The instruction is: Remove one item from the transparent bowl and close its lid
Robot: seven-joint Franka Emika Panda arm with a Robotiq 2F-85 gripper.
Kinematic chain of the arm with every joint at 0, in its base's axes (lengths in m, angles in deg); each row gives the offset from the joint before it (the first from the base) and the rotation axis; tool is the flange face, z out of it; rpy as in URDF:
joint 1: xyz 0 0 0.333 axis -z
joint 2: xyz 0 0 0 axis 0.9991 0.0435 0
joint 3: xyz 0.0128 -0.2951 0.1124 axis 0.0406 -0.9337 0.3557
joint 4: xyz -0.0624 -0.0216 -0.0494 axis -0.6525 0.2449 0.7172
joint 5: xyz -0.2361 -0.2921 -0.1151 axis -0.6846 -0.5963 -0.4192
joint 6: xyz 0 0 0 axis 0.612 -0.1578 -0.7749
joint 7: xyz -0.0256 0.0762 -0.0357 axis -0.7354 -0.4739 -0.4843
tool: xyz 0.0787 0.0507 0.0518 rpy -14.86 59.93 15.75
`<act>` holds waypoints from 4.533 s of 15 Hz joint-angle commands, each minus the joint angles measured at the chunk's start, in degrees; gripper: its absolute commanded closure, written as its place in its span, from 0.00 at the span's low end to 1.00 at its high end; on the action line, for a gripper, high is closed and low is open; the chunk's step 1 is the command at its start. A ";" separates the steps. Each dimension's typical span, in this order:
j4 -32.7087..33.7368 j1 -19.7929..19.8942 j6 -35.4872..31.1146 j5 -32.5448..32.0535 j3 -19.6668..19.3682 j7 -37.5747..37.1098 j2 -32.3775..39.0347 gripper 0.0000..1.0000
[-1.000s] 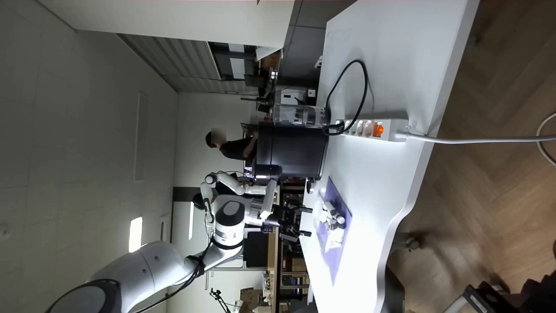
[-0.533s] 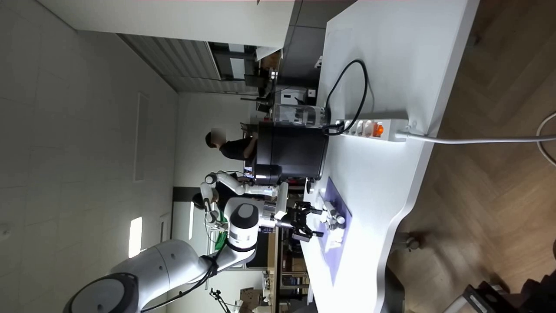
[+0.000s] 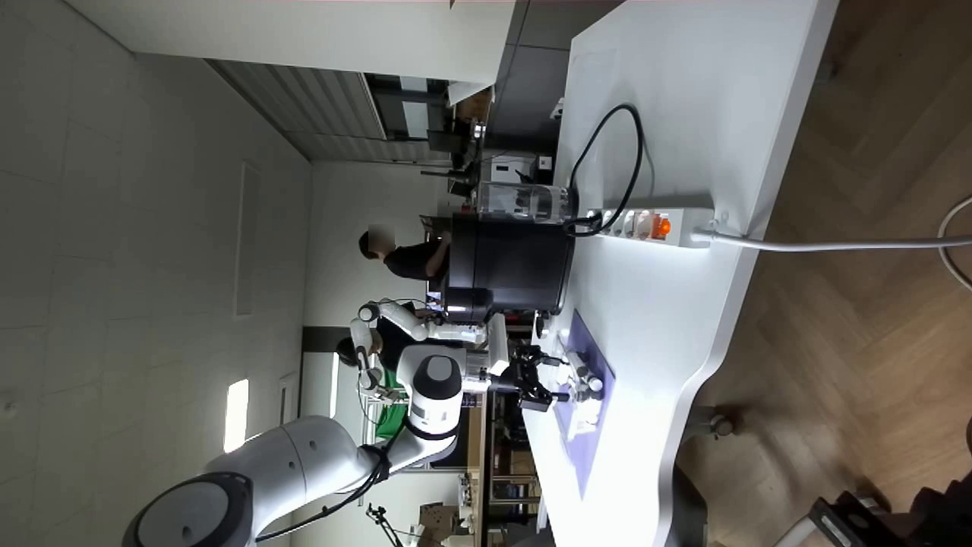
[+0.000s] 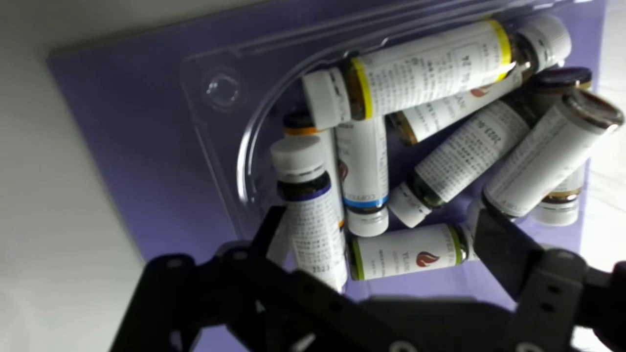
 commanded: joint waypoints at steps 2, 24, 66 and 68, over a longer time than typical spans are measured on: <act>-0.28 0.79 -1.18 -0.49 0.88 0.56 0.47 0.00; -6.06 1.71 -1.40 2.16 4.44 0.88 -4.96 0.44; 2.25 5.99 0.14 2.39 3.83 2.65 -5.10 0.93; 7.80 5.59 3.19 1.55 2.89 4.50 -3.14 0.93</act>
